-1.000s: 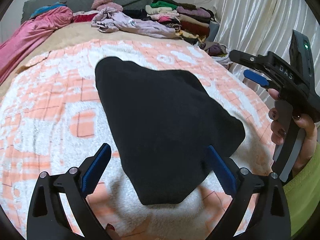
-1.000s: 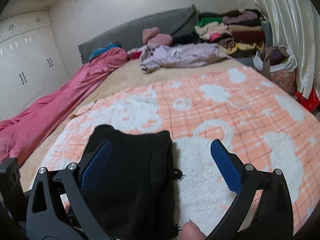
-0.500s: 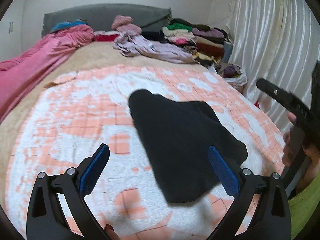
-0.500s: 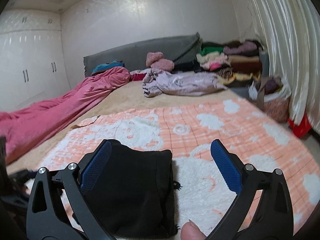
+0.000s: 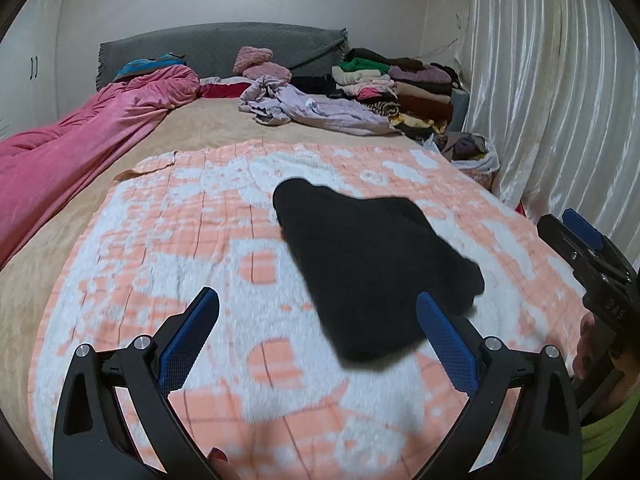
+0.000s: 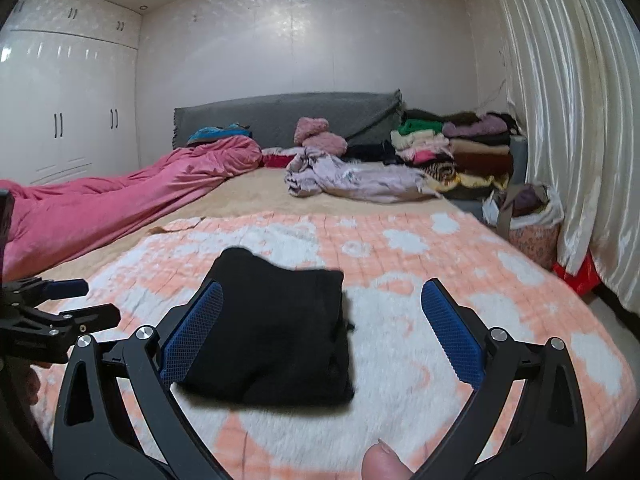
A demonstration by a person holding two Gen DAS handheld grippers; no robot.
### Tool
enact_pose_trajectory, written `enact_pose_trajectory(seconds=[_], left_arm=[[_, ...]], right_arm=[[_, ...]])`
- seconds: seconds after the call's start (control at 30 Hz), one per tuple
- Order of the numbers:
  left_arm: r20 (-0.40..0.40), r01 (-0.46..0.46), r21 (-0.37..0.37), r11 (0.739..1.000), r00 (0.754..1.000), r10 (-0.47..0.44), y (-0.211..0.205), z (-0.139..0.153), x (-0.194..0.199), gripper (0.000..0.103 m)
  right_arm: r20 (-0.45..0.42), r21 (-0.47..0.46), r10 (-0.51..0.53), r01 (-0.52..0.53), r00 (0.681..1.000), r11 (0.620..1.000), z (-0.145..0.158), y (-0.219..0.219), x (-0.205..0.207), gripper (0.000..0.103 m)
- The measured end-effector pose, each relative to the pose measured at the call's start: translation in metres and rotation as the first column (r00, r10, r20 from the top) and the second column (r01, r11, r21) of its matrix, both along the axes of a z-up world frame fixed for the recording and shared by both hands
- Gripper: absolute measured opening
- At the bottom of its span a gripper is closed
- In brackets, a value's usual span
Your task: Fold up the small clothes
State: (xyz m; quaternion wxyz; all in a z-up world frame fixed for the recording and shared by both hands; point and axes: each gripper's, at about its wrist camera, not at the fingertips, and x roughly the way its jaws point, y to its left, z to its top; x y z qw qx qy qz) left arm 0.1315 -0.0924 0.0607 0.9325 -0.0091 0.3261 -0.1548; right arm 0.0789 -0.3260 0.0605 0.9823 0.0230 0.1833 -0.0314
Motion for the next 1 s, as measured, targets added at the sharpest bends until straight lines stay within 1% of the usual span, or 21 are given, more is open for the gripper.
enact_pose_trajectory(seconds=[0.1, 0.2, 0.27, 0.37, 0.5, 0.6, 0.83, 1.0], left_arm=[[-0.014, -0.002, 0.002, 1.000, 1.000, 0.002, 0.003, -0.006, -0.009, 0.099], [-0.033, -0.015, -0.001, 1.000, 0.999, 0.015, 0.008, -0.014, -0.017, 0.099], [-0.050, -0.030, -0.006, 1.000, 0.998, 0.030, 0.012, -0.020, -0.021, 0.099], [-0.076, -0.045, -0.009, 0.999, 0.996, 0.044, 0.018, -0.029, -0.028, 0.099], [-0.111, -0.054, -0.011, 0.998, 0.992, 0.053, 0.025, -0.042, -0.034, 0.099], [-0.133, -0.062, -0.010, 0.998, 0.989, 0.060, 0.026, -0.049, -0.030, 0.099], [-0.167, -0.067, 0.018, 0.998, 0.983, 0.069, 0.025, -0.063, -0.022, 0.099], [-0.178, -0.072, 0.025, 0.997, 0.981, 0.075, 0.026, -0.065, -0.020, 0.099]], right_arm=[[-0.038, 0.025, 0.002, -0.001, 0.999, 1.000, -0.011, 0.002, -0.009, 0.094], [-0.067, 0.013, 0.000, 0.001, 0.998, 1.000, -0.019, 0.006, -0.014, 0.094], [-0.087, 0.024, 0.009, -0.007, 0.996, 1.000, -0.023, 0.009, -0.017, 0.094], [-0.141, 0.043, 0.025, -0.019, 0.990, 0.999, -0.034, 0.014, -0.020, 0.094], [-0.247, -0.004, -0.024, 0.024, 0.969, 1.000, -0.055, 0.021, -0.013, 0.094], [-0.316, -0.024, -0.034, 0.028, 0.948, 0.999, -0.071, 0.025, -0.002, 0.094], [-0.335, -0.008, -0.018, 0.017, 0.942, 1.000, -0.080, 0.025, 0.002, 0.094], [-0.339, -0.005, -0.017, 0.016, 0.941, 1.000, -0.083, 0.024, 0.006, 0.094]])
